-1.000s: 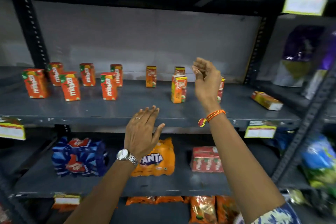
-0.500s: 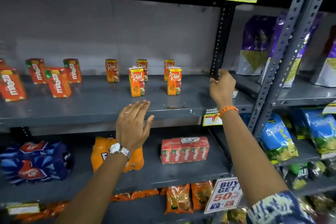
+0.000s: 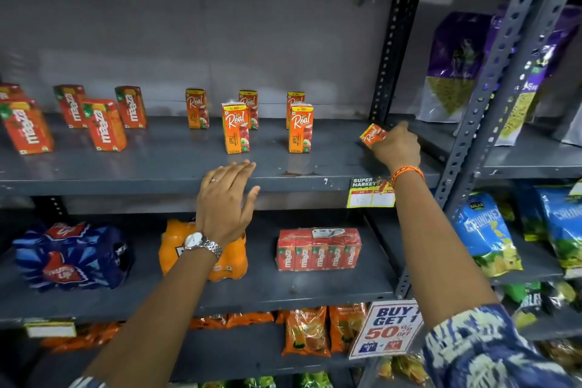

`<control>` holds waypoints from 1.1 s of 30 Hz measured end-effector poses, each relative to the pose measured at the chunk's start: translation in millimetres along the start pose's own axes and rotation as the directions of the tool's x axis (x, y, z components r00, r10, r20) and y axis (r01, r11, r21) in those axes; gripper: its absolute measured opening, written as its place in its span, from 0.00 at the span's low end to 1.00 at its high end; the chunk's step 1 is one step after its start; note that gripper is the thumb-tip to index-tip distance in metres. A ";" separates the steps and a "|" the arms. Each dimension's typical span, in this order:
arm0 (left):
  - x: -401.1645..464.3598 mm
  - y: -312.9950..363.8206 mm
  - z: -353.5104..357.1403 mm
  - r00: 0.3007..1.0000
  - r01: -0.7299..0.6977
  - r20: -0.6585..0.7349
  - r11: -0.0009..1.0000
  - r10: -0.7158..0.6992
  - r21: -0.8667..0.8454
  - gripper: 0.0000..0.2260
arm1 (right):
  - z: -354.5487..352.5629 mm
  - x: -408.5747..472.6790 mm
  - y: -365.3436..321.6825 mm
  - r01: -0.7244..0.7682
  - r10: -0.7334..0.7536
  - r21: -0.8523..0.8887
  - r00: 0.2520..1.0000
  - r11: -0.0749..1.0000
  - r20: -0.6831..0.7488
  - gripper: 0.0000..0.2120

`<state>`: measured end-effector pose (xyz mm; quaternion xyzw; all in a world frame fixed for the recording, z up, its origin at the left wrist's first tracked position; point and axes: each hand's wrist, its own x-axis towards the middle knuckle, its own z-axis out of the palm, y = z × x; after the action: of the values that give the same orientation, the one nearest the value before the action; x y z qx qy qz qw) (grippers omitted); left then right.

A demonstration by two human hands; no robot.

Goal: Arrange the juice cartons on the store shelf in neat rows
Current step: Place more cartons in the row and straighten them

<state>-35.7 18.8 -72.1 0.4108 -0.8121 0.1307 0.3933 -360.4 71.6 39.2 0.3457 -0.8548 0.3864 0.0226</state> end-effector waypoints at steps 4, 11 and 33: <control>-0.4 -1.3 -1.7 0.999 -0.007 0.033 1.000 0.007 0.015 0.23 | -6.4 2.1 -3.3 -0.060 0.049 0.211 0.997 0.976 0.056 0.18; -0.6 1.0 -5.4 0.998 0.007 0.064 1.000 -0.008 0.011 0.24 | -5.8 -6.8 -7.8 -0.203 0.003 0.677 0.959 0.708 0.284 0.04; -15.5 -87.6 -61.7 0.994 0.084 0.067 0.996 -0.087 0.033 0.23 | 43.9 -99.1 -123.9 -0.006 -0.379 0.856 0.895 0.518 0.235 0.15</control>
<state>70.0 5.6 -52.9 0.4553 -0.8047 0.1117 0.3644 -199.7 41.4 58.0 0.4755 -0.5061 0.6647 -0.2756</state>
